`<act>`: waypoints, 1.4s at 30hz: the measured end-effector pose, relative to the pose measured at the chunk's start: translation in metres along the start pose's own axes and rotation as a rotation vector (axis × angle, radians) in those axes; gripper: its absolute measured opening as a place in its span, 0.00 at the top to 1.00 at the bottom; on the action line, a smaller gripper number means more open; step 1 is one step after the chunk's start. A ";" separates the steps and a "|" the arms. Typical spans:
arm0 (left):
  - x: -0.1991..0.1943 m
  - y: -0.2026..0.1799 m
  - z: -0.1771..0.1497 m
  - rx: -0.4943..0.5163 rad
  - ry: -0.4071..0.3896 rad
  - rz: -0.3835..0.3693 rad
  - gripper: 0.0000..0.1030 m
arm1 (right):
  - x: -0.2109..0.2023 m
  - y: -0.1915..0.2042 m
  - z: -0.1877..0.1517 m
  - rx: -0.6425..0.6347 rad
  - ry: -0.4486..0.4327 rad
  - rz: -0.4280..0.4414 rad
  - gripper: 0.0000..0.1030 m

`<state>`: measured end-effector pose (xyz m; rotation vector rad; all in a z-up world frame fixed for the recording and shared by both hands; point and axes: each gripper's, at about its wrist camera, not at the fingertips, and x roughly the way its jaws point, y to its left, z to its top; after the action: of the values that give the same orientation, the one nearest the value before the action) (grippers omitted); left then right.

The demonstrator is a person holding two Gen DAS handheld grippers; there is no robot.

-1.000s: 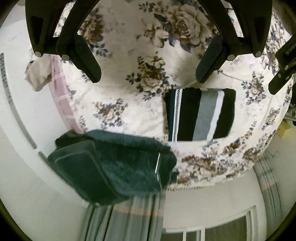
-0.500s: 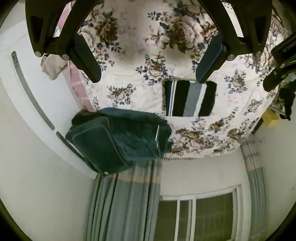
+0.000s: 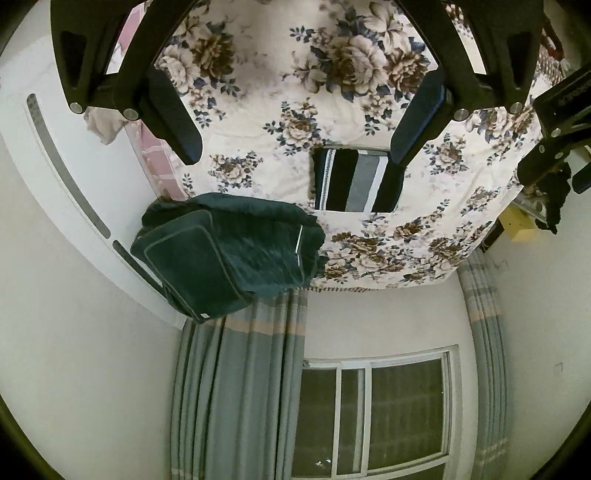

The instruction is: Fold small clothes

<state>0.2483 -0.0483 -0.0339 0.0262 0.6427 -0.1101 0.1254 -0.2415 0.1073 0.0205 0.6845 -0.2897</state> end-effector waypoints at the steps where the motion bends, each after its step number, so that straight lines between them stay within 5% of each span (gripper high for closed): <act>1: -0.003 -0.001 -0.001 -0.001 -0.002 0.000 0.00 | -0.001 -0.001 0.001 0.000 -0.001 0.005 0.00; 42: -0.030 0.004 0.008 -0.008 -0.047 0.019 0.00 | -0.006 -0.006 0.022 -0.035 -0.022 0.053 0.00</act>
<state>0.2294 -0.0420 -0.0099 0.0217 0.5959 -0.0900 0.1325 -0.2484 0.1285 0.0026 0.6662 -0.2265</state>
